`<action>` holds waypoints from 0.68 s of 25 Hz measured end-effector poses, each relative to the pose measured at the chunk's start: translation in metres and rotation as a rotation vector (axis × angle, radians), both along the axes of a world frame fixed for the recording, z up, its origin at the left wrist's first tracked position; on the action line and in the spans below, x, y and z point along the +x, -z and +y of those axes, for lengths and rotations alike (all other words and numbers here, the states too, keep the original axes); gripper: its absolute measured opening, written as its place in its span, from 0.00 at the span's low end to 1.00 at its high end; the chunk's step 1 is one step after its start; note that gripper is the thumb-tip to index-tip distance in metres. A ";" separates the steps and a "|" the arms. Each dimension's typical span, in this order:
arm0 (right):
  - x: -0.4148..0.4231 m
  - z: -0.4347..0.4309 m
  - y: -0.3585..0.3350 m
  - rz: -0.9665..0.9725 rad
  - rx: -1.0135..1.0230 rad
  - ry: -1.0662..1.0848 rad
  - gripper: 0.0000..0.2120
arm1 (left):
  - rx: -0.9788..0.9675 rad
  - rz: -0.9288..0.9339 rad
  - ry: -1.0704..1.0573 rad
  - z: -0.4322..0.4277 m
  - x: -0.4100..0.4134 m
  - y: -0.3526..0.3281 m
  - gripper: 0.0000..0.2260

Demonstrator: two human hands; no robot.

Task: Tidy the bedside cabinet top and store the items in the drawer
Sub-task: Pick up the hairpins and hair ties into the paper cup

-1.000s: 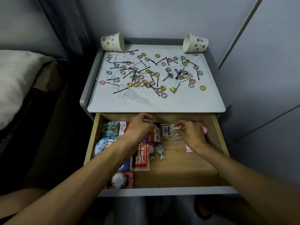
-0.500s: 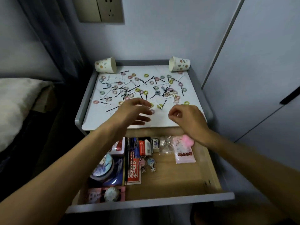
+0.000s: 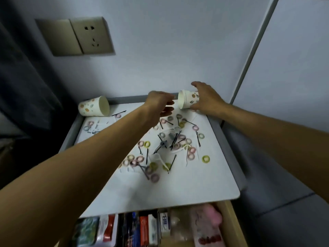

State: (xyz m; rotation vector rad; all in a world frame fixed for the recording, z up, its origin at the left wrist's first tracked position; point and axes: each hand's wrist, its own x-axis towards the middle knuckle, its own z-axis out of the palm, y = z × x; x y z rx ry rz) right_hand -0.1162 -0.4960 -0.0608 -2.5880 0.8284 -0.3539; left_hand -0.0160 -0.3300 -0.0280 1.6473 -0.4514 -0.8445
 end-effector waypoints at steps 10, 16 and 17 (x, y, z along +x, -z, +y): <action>0.023 -0.039 0.037 -0.033 -0.076 -0.118 0.32 | 0.138 -0.263 -0.021 -0.087 0.020 0.044 0.09; 0.020 -0.041 0.035 -0.006 -0.049 -0.107 0.30 | 0.200 -0.571 -0.214 -0.051 0.035 0.026 0.07; 0.020 -0.041 0.034 0.019 -0.049 -0.103 0.31 | 0.238 -0.649 -0.209 -0.036 0.035 0.020 0.07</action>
